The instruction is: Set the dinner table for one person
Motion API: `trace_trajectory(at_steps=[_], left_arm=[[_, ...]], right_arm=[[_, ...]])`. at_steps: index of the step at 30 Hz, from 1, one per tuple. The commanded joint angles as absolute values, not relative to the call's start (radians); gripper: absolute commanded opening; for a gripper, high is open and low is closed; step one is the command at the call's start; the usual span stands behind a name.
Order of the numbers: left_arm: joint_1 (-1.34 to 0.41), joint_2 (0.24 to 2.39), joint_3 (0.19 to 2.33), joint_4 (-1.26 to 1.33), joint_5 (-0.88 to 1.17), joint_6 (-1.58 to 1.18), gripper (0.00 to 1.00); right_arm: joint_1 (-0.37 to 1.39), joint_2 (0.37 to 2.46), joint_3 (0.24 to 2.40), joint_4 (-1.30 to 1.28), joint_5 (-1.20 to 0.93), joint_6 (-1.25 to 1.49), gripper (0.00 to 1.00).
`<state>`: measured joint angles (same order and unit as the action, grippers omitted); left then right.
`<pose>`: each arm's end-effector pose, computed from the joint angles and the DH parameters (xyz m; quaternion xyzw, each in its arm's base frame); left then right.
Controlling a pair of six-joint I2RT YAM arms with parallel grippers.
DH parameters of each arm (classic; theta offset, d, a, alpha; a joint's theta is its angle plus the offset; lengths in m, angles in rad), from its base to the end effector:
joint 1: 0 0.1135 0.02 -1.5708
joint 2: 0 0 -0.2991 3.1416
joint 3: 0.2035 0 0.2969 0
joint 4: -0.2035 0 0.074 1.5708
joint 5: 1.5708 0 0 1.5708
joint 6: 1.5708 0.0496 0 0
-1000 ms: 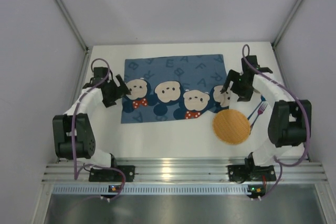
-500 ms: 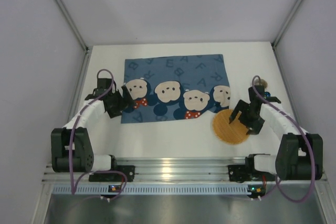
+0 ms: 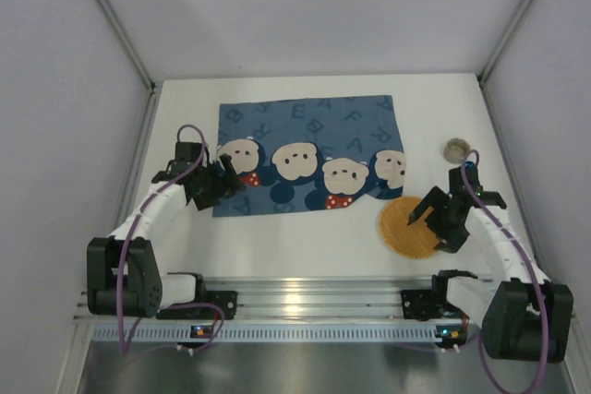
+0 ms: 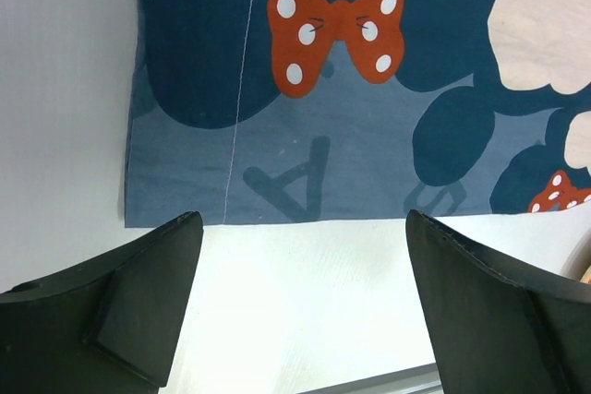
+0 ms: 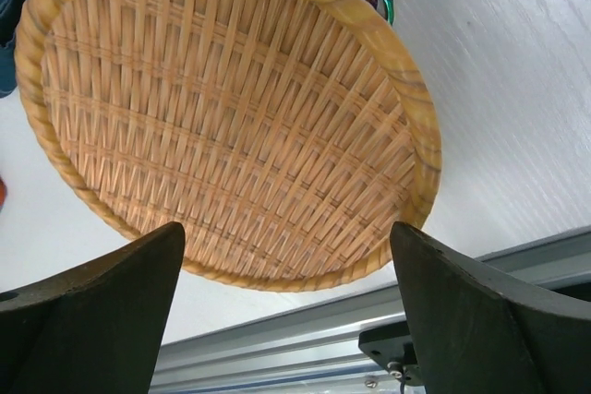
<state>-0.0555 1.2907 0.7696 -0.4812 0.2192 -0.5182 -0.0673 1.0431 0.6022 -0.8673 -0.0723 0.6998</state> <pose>0.2842 -0.0266 0.2051 -0.1889 0.9357 -0.1796 0.2377 0.1898 -0.0092 0.1829 0.3664 0.9205 0.0747 0.1132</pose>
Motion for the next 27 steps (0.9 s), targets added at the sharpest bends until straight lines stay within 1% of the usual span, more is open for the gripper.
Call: trace_trajectory(at_steps=[1, 4, 8, 13, 18, 24, 27], left_arm=[[-0.063, 1.249, 0.756, -0.492, 0.218, -0.492, 0.96], [-0.067, 1.247, 0.753, -0.492, 0.219, -0.494, 0.96], [-0.077, 1.255, 0.758, -0.492, 0.218, -0.495, 0.96], [-0.089, 1.25, 0.752, -0.492, 0.216, -0.495, 0.96], [-0.097, 1.25, 0.749, -0.492, 0.213, -0.497, 0.96], [-0.103, 1.246, 0.746, -0.492, 0.209, -0.499, 0.96], [-0.106, 1.241, 0.747, -0.499, 0.209, -0.499, 0.96]], right_arm=[[-0.077, 0.962, 0.62, -0.96, -0.069, 0.721, 0.93], [-0.077, 0.922, 0.588, -0.977, -0.061, 0.721, 0.93], [-0.077, 0.916, 0.513, -0.956, -0.11, 0.741, 0.92], [-0.075, 0.91, 0.508, -0.946, -0.101, 0.747, 0.92], [-0.075, 0.959, 0.521, -0.911, -0.075, 0.738, 0.92], [-0.075, 1.067, 0.522, -0.798, -0.055, 0.75, 0.89], [-0.075, 1.085, 0.502, -0.726, -0.045, 0.762, 0.86]])
